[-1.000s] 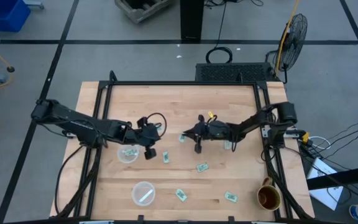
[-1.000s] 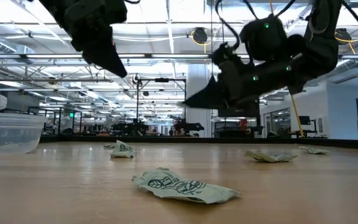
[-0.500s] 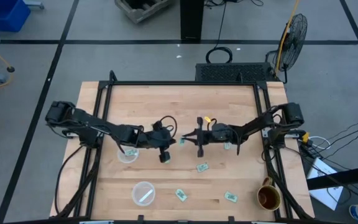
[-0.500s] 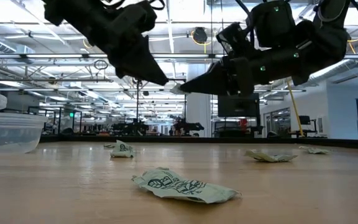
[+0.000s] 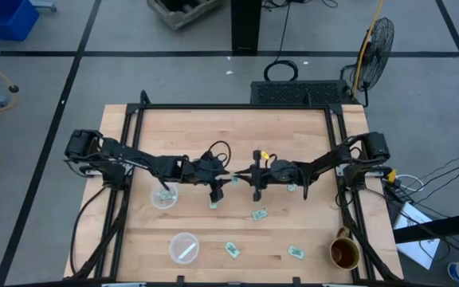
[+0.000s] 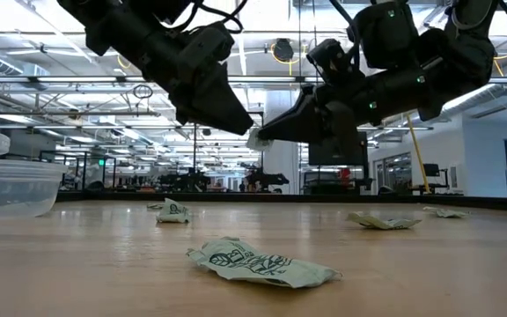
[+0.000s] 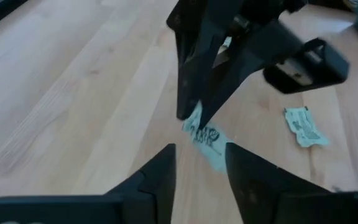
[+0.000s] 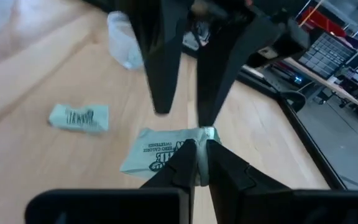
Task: Pick and place Stevia / Truvia into bins
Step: Put the stevia packet into the bottom container
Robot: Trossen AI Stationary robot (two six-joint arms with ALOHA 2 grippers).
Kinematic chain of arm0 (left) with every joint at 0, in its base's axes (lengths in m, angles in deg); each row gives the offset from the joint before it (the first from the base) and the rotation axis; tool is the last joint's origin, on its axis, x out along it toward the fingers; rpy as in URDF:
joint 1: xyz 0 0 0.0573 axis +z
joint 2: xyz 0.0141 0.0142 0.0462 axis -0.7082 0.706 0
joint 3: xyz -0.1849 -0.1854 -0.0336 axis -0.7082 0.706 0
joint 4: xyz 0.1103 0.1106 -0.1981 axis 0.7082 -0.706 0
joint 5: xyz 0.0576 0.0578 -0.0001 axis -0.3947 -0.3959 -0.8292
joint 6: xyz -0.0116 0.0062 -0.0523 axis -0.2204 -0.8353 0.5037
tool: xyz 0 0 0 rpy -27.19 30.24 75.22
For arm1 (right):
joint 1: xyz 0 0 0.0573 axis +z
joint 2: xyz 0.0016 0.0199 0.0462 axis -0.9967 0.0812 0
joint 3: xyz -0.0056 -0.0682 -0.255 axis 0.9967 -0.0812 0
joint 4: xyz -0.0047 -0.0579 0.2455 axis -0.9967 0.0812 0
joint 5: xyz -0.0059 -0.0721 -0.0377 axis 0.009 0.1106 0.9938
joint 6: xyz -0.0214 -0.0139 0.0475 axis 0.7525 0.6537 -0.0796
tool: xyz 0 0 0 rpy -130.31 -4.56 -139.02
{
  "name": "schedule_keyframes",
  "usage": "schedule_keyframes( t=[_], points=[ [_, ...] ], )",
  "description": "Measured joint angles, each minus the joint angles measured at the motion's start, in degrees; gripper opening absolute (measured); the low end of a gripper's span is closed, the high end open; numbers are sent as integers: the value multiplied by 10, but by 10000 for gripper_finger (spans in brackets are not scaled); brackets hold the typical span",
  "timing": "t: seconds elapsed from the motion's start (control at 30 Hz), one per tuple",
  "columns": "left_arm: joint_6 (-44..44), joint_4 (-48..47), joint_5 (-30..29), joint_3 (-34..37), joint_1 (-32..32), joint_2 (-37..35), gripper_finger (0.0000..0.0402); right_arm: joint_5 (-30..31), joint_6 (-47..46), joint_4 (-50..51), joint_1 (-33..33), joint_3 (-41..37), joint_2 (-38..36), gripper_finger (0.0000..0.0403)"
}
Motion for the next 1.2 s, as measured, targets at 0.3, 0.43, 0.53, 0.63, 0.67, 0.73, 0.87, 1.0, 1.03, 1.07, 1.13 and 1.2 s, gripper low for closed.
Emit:
schedule_keyframes(
  t=[0.3,0.43,0.53,0.63,0.67,0.73,0.87,1.0,1.03,1.07,1.13,1.2],
  points=[
    [5,1,15,0,13,0,164,25,17,-30,0,0,0,19],
    [16,1,15,0,22,0,164,24,27,-53,0,0,0,19],
    [15,1,15,0,28,0,163,24,28,-64,0,0,0,19],
    [9,1,15,0,29,0,162,24,27,-64,0,0,0,21],
    [2,2,15,0,29,0,160,24,28,-64,0,0,0,22],
    [-13,3,15,0,29,0,149,24,27,-64,0,0,0,23],
    [-30,3,15,0,28,0,105,24,27,-75,0,0,0,24],
    [-32,3,15,0,28,0,41,24,27,-77,0,0,0,38],
    [-33,3,15,0,28,0,23,24,25,-77,0,0,0,45],
    [-34,3,15,0,28,0,13,24,22,-76,0,0,0,52],
    [-36,3,15,0,28,0,9,24,12,-74,0,0,0,69],
    [-36,2,20,0,26,0,11,25,7,-72,0,0,0,87]
  ],
)
